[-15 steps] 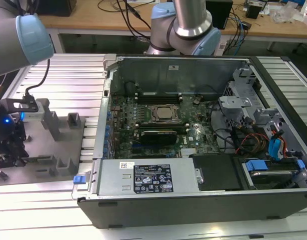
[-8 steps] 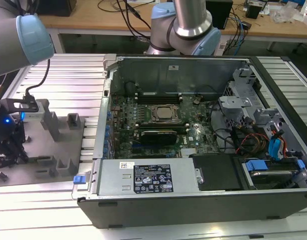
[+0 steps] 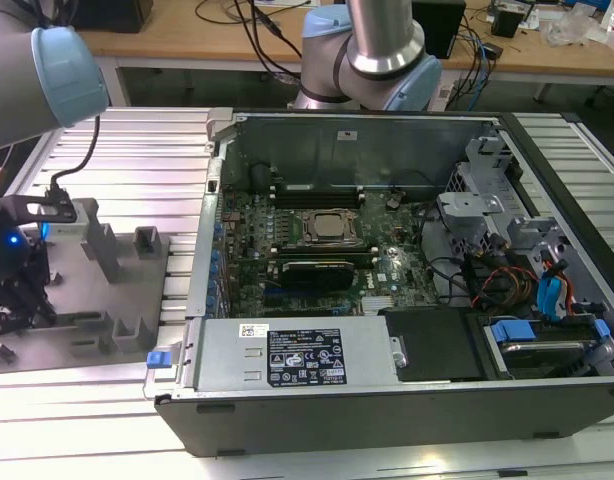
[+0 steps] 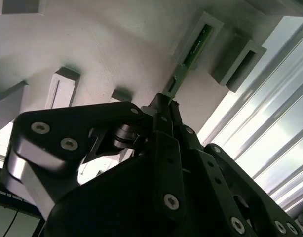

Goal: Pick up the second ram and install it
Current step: 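Pick up the second ram and move it above second insertion slot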

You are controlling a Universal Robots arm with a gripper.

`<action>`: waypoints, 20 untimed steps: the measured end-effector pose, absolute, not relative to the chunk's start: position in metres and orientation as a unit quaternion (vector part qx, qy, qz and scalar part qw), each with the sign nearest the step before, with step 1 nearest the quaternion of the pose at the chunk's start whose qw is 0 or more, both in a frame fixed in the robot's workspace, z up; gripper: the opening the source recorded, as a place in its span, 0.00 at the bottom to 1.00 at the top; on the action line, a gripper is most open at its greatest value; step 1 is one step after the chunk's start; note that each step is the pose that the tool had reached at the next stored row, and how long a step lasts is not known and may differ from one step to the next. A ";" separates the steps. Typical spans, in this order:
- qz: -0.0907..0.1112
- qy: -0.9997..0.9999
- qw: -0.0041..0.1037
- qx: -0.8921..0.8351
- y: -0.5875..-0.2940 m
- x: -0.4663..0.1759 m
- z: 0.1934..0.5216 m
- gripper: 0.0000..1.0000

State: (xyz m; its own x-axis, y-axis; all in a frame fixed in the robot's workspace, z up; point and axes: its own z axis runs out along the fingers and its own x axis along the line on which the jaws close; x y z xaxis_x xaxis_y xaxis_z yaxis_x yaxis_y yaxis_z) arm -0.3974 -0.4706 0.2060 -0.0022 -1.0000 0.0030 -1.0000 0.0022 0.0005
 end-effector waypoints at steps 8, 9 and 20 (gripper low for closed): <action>0.001 -0.708 0.001 0.706 -0.471 -0.397 0.224 0.14; 0.001 -0.708 0.001 0.706 -0.471 -0.397 0.225 0.14; 0.001 -0.708 0.001 0.706 -0.471 -0.397 0.258 0.14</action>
